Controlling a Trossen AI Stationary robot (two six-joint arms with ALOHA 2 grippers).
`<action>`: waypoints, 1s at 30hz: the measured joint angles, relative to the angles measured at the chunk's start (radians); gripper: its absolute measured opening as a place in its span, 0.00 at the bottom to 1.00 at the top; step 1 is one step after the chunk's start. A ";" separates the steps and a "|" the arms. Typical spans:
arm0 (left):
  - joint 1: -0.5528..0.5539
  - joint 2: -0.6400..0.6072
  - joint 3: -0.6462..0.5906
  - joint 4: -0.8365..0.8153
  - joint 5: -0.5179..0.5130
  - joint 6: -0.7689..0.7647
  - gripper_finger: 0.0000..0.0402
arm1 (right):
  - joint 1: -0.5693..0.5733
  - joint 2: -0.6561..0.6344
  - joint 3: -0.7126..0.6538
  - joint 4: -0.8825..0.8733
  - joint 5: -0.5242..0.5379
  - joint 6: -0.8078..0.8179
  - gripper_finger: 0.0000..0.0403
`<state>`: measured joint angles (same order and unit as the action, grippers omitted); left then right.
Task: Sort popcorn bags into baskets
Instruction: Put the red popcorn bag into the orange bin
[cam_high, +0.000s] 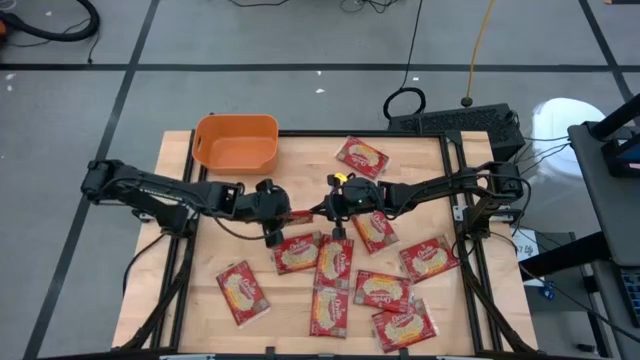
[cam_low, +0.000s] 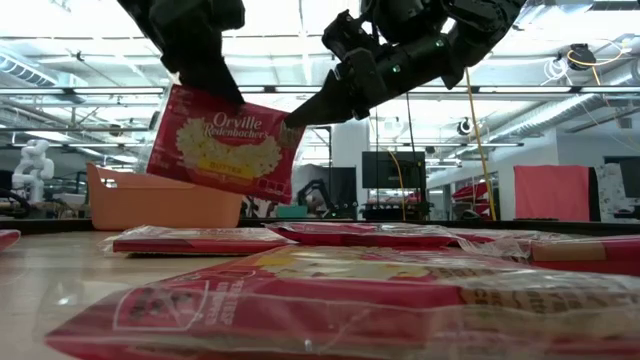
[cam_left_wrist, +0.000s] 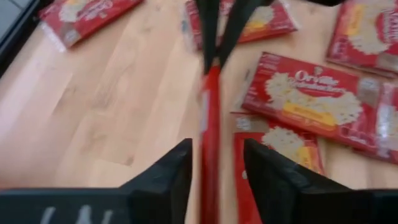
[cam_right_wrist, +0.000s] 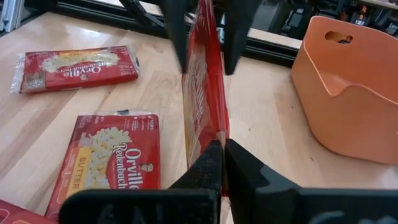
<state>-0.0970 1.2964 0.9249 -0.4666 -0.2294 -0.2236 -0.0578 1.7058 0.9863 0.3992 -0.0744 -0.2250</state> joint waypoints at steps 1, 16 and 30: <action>0.008 0.000 0.000 -0.006 0.000 -0.005 0.32 | 0.000 0.000 0.000 0.000 0.000 0.000 0.00; 0.034 0.000 0.000 -0.018 0.027 0.005 0.02 | -0.001 0.000 -0.001 0.031 0.005 0.031 0.04; 0.034 -0.138 0.000 -0.151 -0.077 -0.172 0.03 | 0.053 -0.300 -0.173 0.022 0.489 0.228 0.42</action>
<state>-0.0628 1.1580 0.9249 -0.6176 -0.3065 -0.3955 -0.0052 1.4054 0.8136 0.4212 0.4145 0.0034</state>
